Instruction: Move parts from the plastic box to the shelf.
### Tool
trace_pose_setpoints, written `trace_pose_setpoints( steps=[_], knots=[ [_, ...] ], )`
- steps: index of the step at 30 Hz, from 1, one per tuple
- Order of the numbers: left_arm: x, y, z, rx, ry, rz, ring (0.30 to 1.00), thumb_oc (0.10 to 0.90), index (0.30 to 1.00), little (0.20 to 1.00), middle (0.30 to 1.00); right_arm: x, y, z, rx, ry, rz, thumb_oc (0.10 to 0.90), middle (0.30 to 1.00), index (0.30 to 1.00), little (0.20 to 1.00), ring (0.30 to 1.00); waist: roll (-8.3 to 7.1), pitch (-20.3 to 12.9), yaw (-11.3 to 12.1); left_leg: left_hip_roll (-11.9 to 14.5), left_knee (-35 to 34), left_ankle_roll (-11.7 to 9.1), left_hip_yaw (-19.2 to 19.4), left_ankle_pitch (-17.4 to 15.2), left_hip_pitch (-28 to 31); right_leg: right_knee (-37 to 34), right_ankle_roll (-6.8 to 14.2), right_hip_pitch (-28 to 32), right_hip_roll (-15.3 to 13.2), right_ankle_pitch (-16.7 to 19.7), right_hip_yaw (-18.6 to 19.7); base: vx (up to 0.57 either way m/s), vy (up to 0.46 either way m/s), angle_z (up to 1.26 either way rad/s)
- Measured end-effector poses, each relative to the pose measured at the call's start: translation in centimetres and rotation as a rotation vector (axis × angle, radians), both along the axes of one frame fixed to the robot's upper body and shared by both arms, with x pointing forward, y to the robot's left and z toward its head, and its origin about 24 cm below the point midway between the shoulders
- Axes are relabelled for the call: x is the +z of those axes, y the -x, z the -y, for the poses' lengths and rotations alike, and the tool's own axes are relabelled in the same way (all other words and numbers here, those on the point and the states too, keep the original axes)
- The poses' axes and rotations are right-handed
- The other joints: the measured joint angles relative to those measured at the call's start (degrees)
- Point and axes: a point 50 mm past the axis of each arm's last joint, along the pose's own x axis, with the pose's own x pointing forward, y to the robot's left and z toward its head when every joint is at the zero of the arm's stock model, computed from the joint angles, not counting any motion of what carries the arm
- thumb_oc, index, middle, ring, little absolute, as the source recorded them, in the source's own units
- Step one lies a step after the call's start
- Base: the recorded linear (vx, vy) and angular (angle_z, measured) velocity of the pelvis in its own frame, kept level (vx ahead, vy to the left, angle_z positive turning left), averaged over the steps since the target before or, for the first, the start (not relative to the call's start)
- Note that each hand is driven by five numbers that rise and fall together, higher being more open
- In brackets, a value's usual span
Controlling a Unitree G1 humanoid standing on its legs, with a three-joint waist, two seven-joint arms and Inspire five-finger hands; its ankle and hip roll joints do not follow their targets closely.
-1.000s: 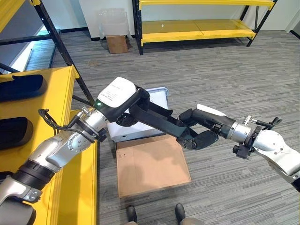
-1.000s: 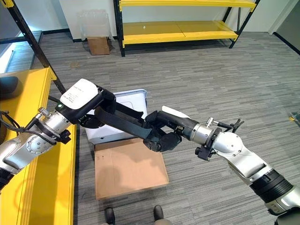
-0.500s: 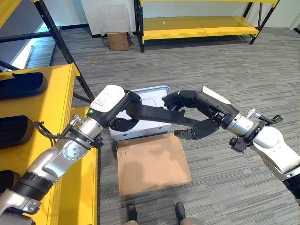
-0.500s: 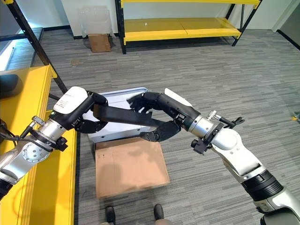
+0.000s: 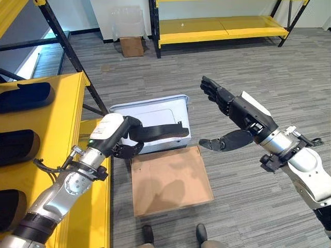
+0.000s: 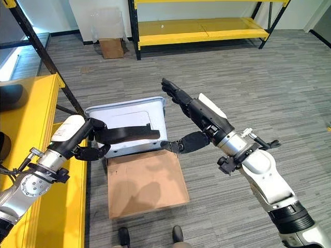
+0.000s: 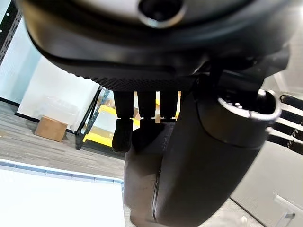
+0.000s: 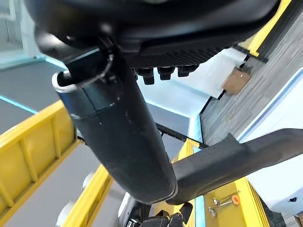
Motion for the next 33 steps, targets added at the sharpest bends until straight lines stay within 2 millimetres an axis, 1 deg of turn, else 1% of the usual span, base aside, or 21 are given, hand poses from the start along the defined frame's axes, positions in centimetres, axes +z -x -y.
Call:
trace_pose_setpoints(
  steps=[5, 6, 8, 9, 10, 11, 14, 18, 20, 21, 22, 24, 25, 26, 27, 28, 29, 30, 31, 32, 33],
  knots=[
    [-1.1, 0.7, 0.1, 0.022, 0.089, -0.020, 0.300, 0.400, 0.300, 0.300, 0.300, -1.1, 0.5, 0.6, -0.046, -0.076, -0.025, 0.900, 1.000, 1.000, 1.000, 1.000, 0.17, -0.2, -0.6, 0.0, 0.0, 0.0, 0.0, 0.0, 0.0, 0.4, 0.0, 0.0, 0.1, 0.0, 0.0, 0.00, 0.000, 0.00],
    [-1.7, 1.1, -0.1, 0.050, 0.146, -0.030, 0.300, 0.400, 0.300, 0.300, 0.300, -1.8, 0.9, 1.1, -0.080, -0.122, -0.040, 0.900, 1.000, 1.000, 1.000, 1.000, 0.20, -0.2, -0.6, 0.0, 0.0, 0.0, 0.0, 0.0, 0.0, 0.0, 0.0, 0.0, 0.1, 0.0, 0.2, 0.00, 0.000, 0.00],
    [-2.1, 1.7, -0.6, 0.089, 0.168, -0.046, 0.300, 0.400, 0.300, 0.300, 0.300, -2.9, 1.3, 1.5, -0.111, -0.150, -0.076, 0.900, 1.000, 1.000, 1.000, 1.000, 0.36, -0.4, -0.9, 0.1, 0.0, 0.0, 0.1, 0.0, 0.1, 0.0, 0.0, 0.0, 0.1, 0.0, 0.3, -0.03, -0.028, -0.04],
    [-2.2, 2.4, -0.9, 0.109, 0.198, -0.042, 0.300, 0.400, 0.300, 0.300, 0.300, -3.6, 1.7, 1.7, -0.134, -0.193, -0.096, 0.900, 1.000, 1.000, 1.000, 1.000, 0.37, -0.4, -0.9, 0.1, 0.0, 0.0, 0.2, 0.0, 0.2, 0.0, 0.0, -0.1, 0.1, 0.0, 0.4, -0.03, -0.023, -0.06],
    [-2.3, 3.3, -0.9, 0.132, 0.258, -0.035, 0.300, 0.400, 0.300, 0.300, 0.300, -4.8, 2.1, 1.6, -0.171, -0.273, -0.124, 0.900, 1.000, 1.000, 1.000, 1.000, 0.39, -0.4, -0.9, 0.1, 0.0, 0.0, 0.3, 0.0, 0.2, 0.0, 0.0, -0.2, 0.2, 0.0, 0.6, -0.03, -0.030, -0.05],
    [-2.3, 3.6, -0.6, 0.131, 0.286, -0.024, 0.300, 0.400, 0.300, 0.300, 0.300, -5.7, 2.3, 1.4, -0.189, -0.319, -0.151, 0.900, 1.000, 1.000, 1.000, 1.000, 0.53, -0.4, -0.8, 0.1, 0.0, 0.0, 0.5, 0.0, 0.2, 0.0, 0.0, -0.2, 0.2, 0.0, 0.7, -0.02, -0.029, -0.05],
    [-1.2, 4.0, 0.4, 0.081, 0.288, 0.016, 0.300, 0.400, 0.300, 0.300, 0.300, -6.0, 2.4, 1.3, -0.195, -0.322, -0.168, 0.900, 1.000, 1.000, 1.000, 1.000, 1.00, -0.7, -0.6, 0.1, 0.0, 0.0, 0.6, 0.0, 0.3, 0.0, 0.1, -0.1, 0.1, 0.1, 0.8, -0.04, -0.047, 0.00],
    [1.5, 4.8, 2.3, -0.031, 0.260, 0.116, 0.300, 0.400, 0.300, 0.300, 0.300, -6.4, 2.3, 0.6, -0.205, -0.335, -0.183, 0.900, 1.000, 1.000, 1.000, 1.000, 2.05, -1.3, -0.3, 0.6, 0.0, 0.0, 0.6, 0.0, 1.4, 0.4, 0.0, 1.1, 0.6, 0.0, 0.8, -0.05, -0.097, -0.01],
    [1.8, 5.1, 2.6, -0.053, 0.238, 0.136, 0.300, 0.400, 0.300, 0.300, 0.300, -6.4, 2.3, 0.7, -0.217, -0.341, -0.181, 0.900, 1.000, 1.000, 1.000, 1.000, 3.58, -2.0, 0.1, 1.4, 0.2, -0.5, 0.3, 0.3, 1.4, 0.4, -0.4, 1.3, 1.4, 0.0, 0.5, -0.12, -0.213, 0.02],
    [1.6, 5.2, 2.5, -0.048, 0.225, 0.129, 0.300, 0.400, 0.300, 0.300, 0.300, -6.6, 2.3, 0.6, -0.220, -0.341, -0.188, 0.900, 1.000, 1.000, 1.000, 1.000, 4.09, -2.0, 0.3, 2.0, 0.7, -0.5, 0.1, 0.3, 1.4, 0.4, -0.6, 1.5, 2.1, -0.1, 0.5, -0.17, -0.241, 0.02],
    [1.0, 5.6, 2.4, -0.037, 0.219, 0.103, 0.300, 0.400, 0.300, 0.300, 0.300, -7.0, 2.2, 0.3, -0.216, -0.344, -0.202, 0.900, 1.000, 1.000, 1.000, 1.000, 5.11, -2.0, 0.8, 3.0, 1.3, -0.6, -0.3, 0.4, 1.3, 0.7, -1.0, 1.8, 3.5, -0.2, 0.2, -0.15, -0.227, 0.10],
    [-0.3, 6.1, 2.1, -0.013, 0.210, 0.044, 0.300, 0.400, 0.300, 0.300, 0.300, -8.5, 2.1, -0.3, -0.203, -0.328, -0.267, 0.900, 1.000, 1.000, 1.000, 1.000, 7.93, -1.8, 1.5, 6.0, 1.6, -1.7, -2.1, 1.2, 1.2, 3.5, -3.4, 0.6, 6.5, -1.8, -0.6, -0.14, -0.232, 0.11],
    [-0.6, 6.3, 2.0, -0.008, 0.203, 0.032, 0.300, 0.400, 0.300, 0.300, 0.300, -8.8, 2.0, -0.5, -0.196, -0.318, -0.281, 0.900, 1.000, 1.000, 1.000, 1.000, 9.20, -1.7, 2.5, 7.6, 1.8, -1.7, -2.5, 1.2, 1.0, 5.8, -4.5, -0.6, 8.3, -2.6, -1.2, -0.21, -0.266, 0.09],
    [-0.7, 6.4, 1.9, -0.007, 0.177, 0.028, 0.300, 0.400, 0.300, 0.300, 0.300, -8.7, 1.9, -0.7, -0.186, -0.313, -0.278, 0.900, 1.000, 1.000, 1.000, 1.000, 10.23, -1.3, 2.6, 8.9, 2.1, -1.6, -3.5, 1.3, 0.0, 10.0, -5.6, -3.0, 9.8, -4.6, -2.0, -0.28, -0.245, 0.08],
    [-0.8, 6.4, 2.0, -0.012, 0.173, 0.021, 0.300, 0.400, 0.300, 0.300, 0.300, -8.3, 1.7, -0.9, -0.178, -0.313, -0.261, 0.900, 1.000, 1.000, 1.000, 1.000, 11.23, -0.7, 3.9, 10.1, 2.8, -2.0, -4.6, 2.5, -1.7, 15.8, -6.8, -6.4, 11.7, -6.6, -2.8, -0.28, -0.225, 0.64],
    [-0.2, 6.1, 2.1, -0.035, 0.138, 0.044, 0.300, 0.400, 0.300, 0.300, 0.300, -6.2, 0.0, -2.3, -0.115, -0.294, -0.177, 0.900, 1.000, 1.000, 1.000, 1.000, 10.39, 2.5, 5.1, 9.9, 0.2, -7.4, -9.6, 14.1, -7.1, 26.7, -9.5, -15.6, 11.6, -9.7, -4.8, -0.28, -0.197, 0.72],
    [0.2, 5.9, 2.0, -0.044, 0.105, 0.055, 0.300, 0.400, 0.300, 0.300, 0.300, -4.8, -0.8, -3.4, -0.071, -0.289, -0.133, 0.900, 1.000, 1.000, 1.000, 1.000, 9.65, 5.9, 6.4, 10.4, -0.3, -5.9, -11.4, 15.8, -8.3, 28.8, -11.1, -17.4, 10.7, -9.6, -6.9, -0.24, -0.179, 1.17],
    [-0.1, 5.7, 1.9, -0.044, 0.062, 0.044, 0.300, 0.400, 0.300, 0.300, 0.300, -4.6, -0.9, -4.1, -0.048, -0.296, -0.123, 0.900, 1.000, 1.000, 1.000, 1.000, 9.01, 6.9, 6.7, 10.7, -0.2, -5.5, -8.9, 9.4, -9.3, 28.3, -13.3, -17.4, 9.8, -8.7, -10.7, -0.27, -0.156, 1.54],
    [0.6, 5.1, 2.2, -0.071, 0.032, 0.068, 0.300, 0.400, 0.300, 0.300, 0.300, -4.2, -0.8, -4.1, -0.050, -0.297, -0.101, 0.900, 1.000, 1.000, 1.000, 1.000, 7.81, 7.8, 6.0, 11.1, -0.2, -7.0, -1.3, 5.1, -10.7, 26.4, -15.5, -16.7, 7.6, -8.3, -15.8, -0.27, -0.085, 2.61],
    [1.5, 3.7, 3.0, -0.122, 0.012, 0.109, 0.300, 0.400, 0.300, 0.300, 0.300, -4.2, -0.8, -3.8, -0.075, -0.304, -0.097, 0.900, 1.000, 1.000, 1.000, 1.000, 6.58, 7.9, 5.0, 11.6, 4.2, -8.3, 7.3, 5.0, -11.9, 20.2, -15.5, -14.4, 5.7, -6.2, -20.0, -0.35, -0.073, 2.56],
    [2.5, 3.0, 3.4, -0.145, 0.001, 0.148, 0.300, 0.400, 0.300, 0.300, 0.300, -3.8, -0.9, -3.9, -0.071, -0.295, -0.080, 0.900, 1.000, 1.000, 1.000, 1.000, 5.44, 8.0, 5.4, 13.1, 10.7, -9.2, 7.9, 3.7, -8.7, 15.5, -16.1, -13.0, 4.9, -3.3, -19.7, -0.35, -0.090, 1.76]
  ],
)
